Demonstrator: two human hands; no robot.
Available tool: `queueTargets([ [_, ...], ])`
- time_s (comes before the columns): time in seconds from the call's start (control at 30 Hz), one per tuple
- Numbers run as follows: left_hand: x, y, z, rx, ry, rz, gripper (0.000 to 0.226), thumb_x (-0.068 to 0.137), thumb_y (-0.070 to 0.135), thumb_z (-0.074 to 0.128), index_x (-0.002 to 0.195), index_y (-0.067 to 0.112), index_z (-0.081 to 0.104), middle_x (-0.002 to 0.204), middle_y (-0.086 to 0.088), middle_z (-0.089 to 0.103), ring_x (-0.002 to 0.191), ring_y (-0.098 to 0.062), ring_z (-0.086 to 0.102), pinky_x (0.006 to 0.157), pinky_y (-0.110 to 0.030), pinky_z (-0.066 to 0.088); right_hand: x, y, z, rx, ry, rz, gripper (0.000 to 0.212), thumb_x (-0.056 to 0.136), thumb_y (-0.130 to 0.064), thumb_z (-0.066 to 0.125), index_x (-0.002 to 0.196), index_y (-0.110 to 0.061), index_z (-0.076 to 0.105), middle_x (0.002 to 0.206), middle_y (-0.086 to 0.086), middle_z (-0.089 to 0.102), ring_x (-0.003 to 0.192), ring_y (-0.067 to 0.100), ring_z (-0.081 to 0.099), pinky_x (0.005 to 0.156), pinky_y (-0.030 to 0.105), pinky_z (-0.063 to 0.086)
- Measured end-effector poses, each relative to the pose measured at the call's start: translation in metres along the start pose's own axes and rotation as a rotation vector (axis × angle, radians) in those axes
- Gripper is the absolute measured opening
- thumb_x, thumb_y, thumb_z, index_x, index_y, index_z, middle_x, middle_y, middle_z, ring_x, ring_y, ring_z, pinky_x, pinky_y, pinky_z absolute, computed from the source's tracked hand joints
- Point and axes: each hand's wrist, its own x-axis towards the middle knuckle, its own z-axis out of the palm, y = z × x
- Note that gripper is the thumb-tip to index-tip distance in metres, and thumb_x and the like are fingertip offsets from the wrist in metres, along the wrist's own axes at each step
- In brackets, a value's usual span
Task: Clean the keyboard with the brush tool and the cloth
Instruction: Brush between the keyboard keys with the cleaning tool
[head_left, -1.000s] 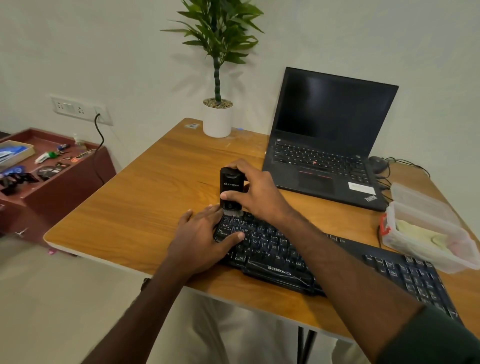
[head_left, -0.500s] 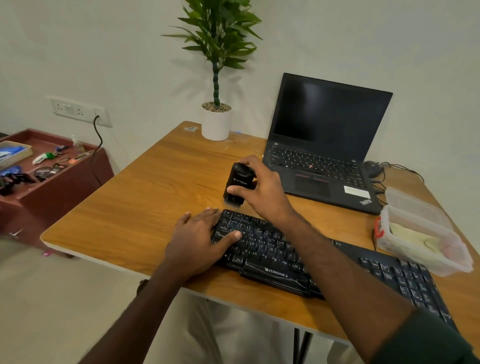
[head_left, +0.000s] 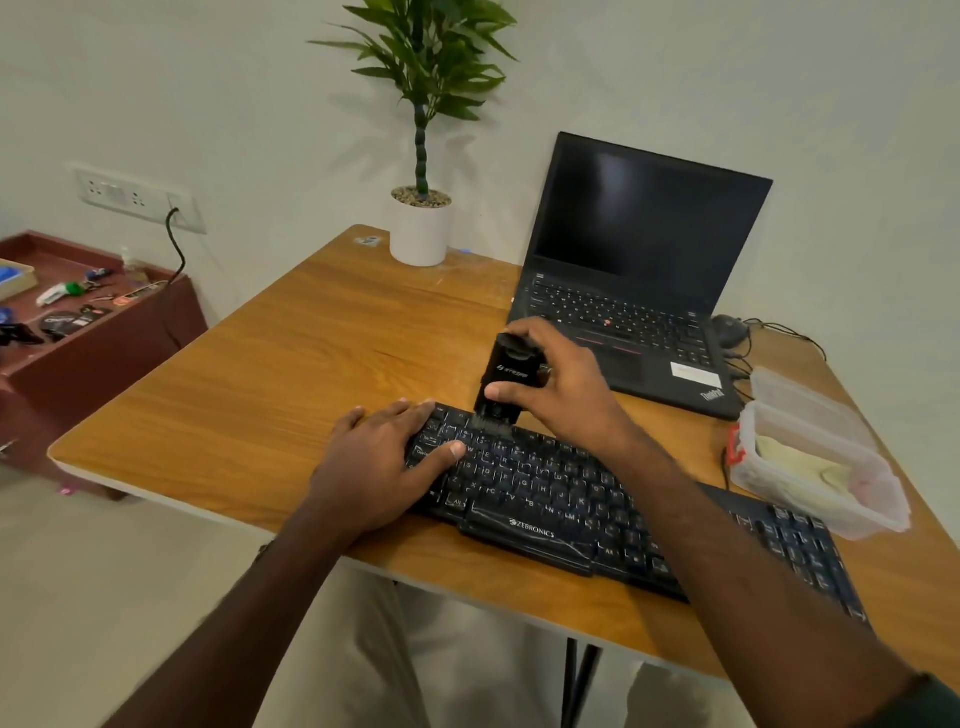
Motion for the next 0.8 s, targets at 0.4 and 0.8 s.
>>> queueTargets([
  [0.4,0.001,-0.002,0.000,0.006,-0.031,-0.001,0.096,0.080,0.088,0.014,0.152,0.028,0.035,0.152,0.000,0.045,0.145,-0.007,0.029,0.121,-0.044,0.014,-0.008,0.000,-0.007,0.028,0.090,0.001,0.045,0.081,-0.023,0.083,0.117,-0.028,0.057,0.107,-0.016,0.064,0.102,-0.006,0.059,0.079,0.008,0.048],
  [0.8,0.000,0.000,-0.003,-0.017,-0.038,0.007,0.098,0.077,0.087,0.017,0.151,0.027,0.036,0.152,-0.004,0.045,0.144,-0.009,0.033,0.122,-0.041,0.013,-0.008,0.013,0.011,-0.100,0.047,-0.023,0.050,0.082,-0.026,0.083,0.120,-0.031,0.051,0.109,-0.006,0.065,0.098,0.008,0.065,0.081,0.027,0.058],
])
